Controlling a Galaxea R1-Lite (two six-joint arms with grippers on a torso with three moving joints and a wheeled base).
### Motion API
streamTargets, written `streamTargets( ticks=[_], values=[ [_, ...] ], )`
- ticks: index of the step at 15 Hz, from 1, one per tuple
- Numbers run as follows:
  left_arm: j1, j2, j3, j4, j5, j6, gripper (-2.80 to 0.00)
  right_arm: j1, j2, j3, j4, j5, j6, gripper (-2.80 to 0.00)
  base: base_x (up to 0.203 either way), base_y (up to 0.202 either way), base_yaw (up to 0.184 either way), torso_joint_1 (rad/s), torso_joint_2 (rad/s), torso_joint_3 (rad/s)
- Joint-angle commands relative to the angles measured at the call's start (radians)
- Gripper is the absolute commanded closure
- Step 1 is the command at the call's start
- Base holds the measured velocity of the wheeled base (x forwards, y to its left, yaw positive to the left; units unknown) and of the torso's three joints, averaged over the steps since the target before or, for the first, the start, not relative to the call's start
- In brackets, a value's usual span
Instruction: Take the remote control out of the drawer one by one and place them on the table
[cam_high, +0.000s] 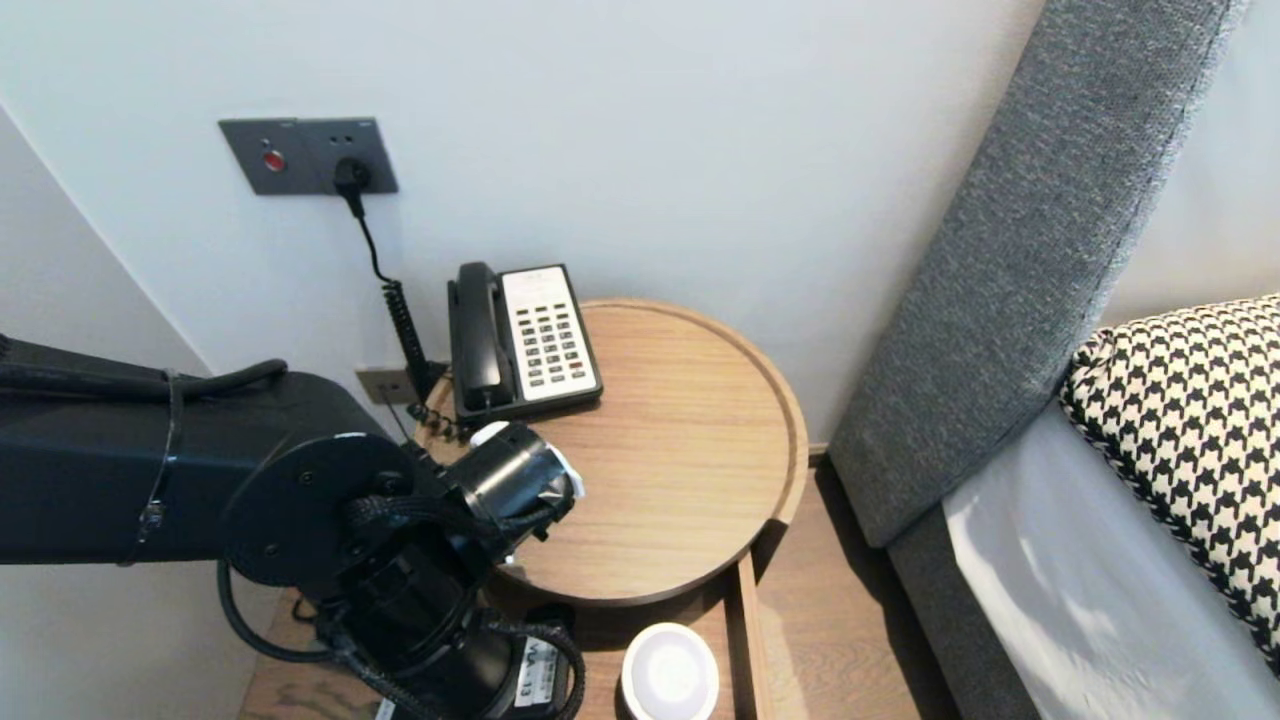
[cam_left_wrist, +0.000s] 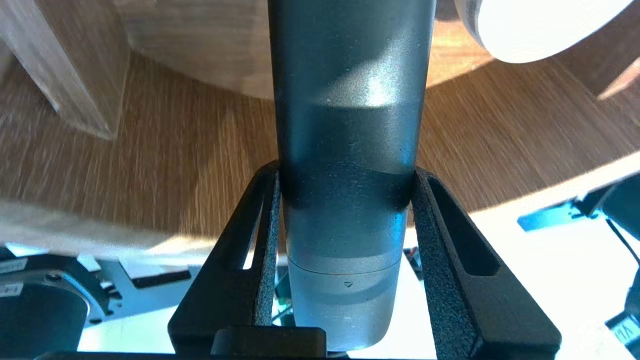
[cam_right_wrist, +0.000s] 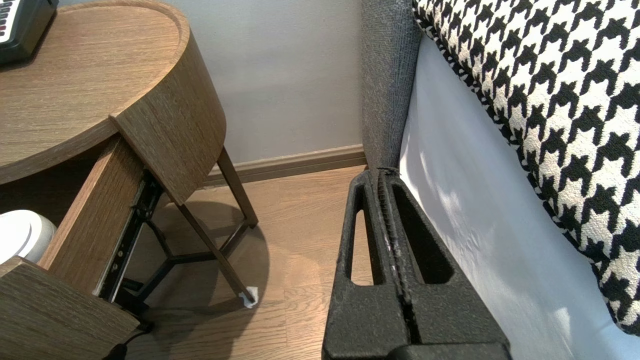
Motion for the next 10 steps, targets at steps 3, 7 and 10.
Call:
streamTargets(
  ticks=[3,7,10],
  values=[
    [0.000,-0.052,0.008,0.036,-0.016,-0.001,0.00,0.001,0.000,0.025,-0.001,0.000,0.000,0.00,0.000,0.000,0.000,0.000,0.00,0.000],
    [0.000,-0.099,0.024,0.061,-0.026,0.022,0.00,0.001,0.000,0.025,-0.001,0.000,0.000,0.00,0.000,0.000,0.000,0.000,0.00,0.000],
    [0.001,-0.138,0.061,0.078,-0.052,0.046,0.00,0.001,0.000,0.025,-0.001,0.000,0.000,0.00,0.000,0.000,0.000,0.000,0.00,0.000]
  ],
)
